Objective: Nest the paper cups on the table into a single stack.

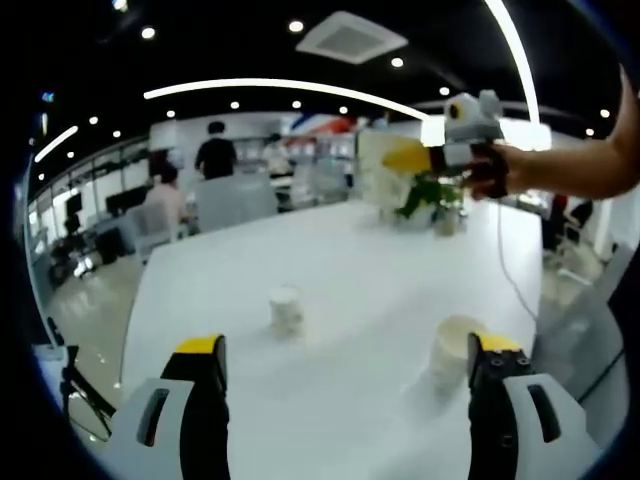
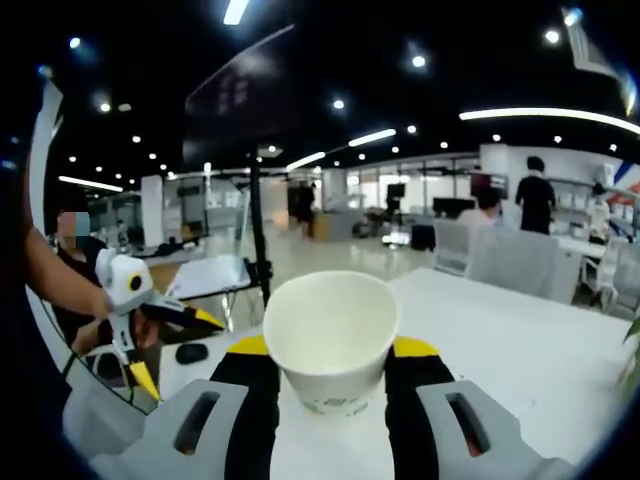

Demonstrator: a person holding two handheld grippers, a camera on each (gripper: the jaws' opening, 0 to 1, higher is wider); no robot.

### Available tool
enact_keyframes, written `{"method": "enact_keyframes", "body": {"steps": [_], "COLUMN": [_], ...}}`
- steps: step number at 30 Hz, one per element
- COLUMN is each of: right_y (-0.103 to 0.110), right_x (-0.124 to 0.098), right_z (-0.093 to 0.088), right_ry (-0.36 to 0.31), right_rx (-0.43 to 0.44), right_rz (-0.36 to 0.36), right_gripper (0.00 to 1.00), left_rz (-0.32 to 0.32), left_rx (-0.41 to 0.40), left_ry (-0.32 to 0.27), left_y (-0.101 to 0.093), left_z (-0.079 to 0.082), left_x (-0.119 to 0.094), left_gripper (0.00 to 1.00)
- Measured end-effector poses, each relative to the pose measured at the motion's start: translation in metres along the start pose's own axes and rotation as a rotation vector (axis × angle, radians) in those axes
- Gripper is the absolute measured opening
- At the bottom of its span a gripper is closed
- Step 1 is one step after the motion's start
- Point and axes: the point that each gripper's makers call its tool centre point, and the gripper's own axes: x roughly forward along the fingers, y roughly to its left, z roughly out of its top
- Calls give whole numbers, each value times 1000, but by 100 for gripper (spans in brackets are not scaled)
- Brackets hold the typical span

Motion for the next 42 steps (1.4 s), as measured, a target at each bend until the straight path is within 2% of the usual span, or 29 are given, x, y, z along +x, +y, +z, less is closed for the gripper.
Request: {"method": "enact_keyframes", "body": {"steps": [16, 19, 24, 42], "right_y": [20, 26, 35, 58], "right_x": [-17, -21, -28, -51], "right_z": [5, 1, -2, -1], "right_ry": [-3, 12, 14, -3], "right_rx": [-19, -72, -80, -70], "right_rz": [16, 21, 26, 40], "right_gripper": [38, 38, 38, 38], "left_rz": [-3, -8, -15, -26], "left_rx": [6, 9, 15, 31], "left_ry": [-1, 1, 6, 10], "left_y": [2, 0, -2, -9], "left_z": [2, 3, 2, 5], "left_x": [3, 5, 7, 10], "left_gripper": [98, 98, 98, 98]}}
